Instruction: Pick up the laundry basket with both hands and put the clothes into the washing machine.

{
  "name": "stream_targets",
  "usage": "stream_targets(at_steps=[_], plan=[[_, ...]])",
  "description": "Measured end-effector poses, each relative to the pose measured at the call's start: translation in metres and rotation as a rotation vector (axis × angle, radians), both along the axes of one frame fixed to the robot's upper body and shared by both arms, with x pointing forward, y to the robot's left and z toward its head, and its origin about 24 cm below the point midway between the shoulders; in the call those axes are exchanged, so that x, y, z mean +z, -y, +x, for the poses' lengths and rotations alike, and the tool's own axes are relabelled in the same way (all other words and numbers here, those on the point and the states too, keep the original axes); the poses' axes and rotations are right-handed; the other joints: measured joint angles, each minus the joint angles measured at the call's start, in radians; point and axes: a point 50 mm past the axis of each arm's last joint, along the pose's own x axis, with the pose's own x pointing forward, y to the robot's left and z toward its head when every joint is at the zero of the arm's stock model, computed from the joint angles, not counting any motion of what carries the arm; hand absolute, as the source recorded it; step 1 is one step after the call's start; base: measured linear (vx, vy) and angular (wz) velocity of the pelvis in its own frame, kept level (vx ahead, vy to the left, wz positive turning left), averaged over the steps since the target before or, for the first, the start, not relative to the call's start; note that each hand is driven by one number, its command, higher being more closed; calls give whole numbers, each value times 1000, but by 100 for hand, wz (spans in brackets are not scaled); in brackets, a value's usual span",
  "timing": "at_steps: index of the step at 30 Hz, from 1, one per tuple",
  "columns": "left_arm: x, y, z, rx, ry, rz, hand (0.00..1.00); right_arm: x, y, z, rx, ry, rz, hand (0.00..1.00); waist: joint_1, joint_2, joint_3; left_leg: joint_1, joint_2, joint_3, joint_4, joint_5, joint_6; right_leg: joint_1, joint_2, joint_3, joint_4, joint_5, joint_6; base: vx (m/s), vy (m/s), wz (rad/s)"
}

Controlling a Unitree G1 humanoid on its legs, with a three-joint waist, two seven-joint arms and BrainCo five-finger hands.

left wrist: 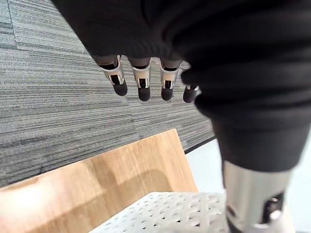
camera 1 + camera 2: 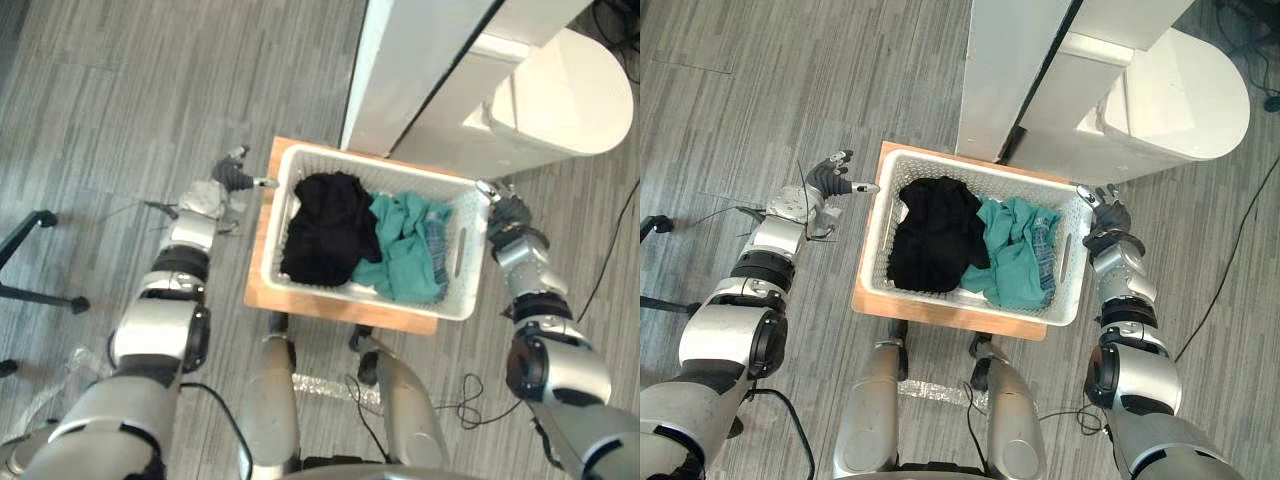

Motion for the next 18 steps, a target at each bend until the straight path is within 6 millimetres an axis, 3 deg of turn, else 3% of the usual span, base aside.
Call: stream_targets(at_steps=[8, 10, 11, 18], plan=[[-16, -2, -5, -25, -52, 69, 0, -15, -7, -6, 64, -33, -58, 0, 0, 0, 0, 9, 7, 13, -13, 2, -3, -5, 5, 6, -7, 0, 0, 27, -7, -4], [-28, -4, -9, -27, -88, 79, 0, -26, -12, -10, 79, -51, -53, 0, 0, 0, 0, 15, 12, 22, -18, 1, -3, -5, 9, 13, -9, 0, 0, 60, -20, -11], [-41, -1, -12, -64, -129, 127, 0, -61, -19, -27, 128, -147, -38, 0, 2, 0, 4, 17, 18, 27, -24, 3, -5, -5, 15, 17, -14, 0, 0, 53, -20, -10], [-44, 6, -13, -109, -140, 192, 0, -74, -12, -37, 154, -195, -107, 0, 2, -1, 5, 24, 19, 30, -33, 3, -6, 0, 15, 21, -13, 0, 0, 13, 0, -1]])
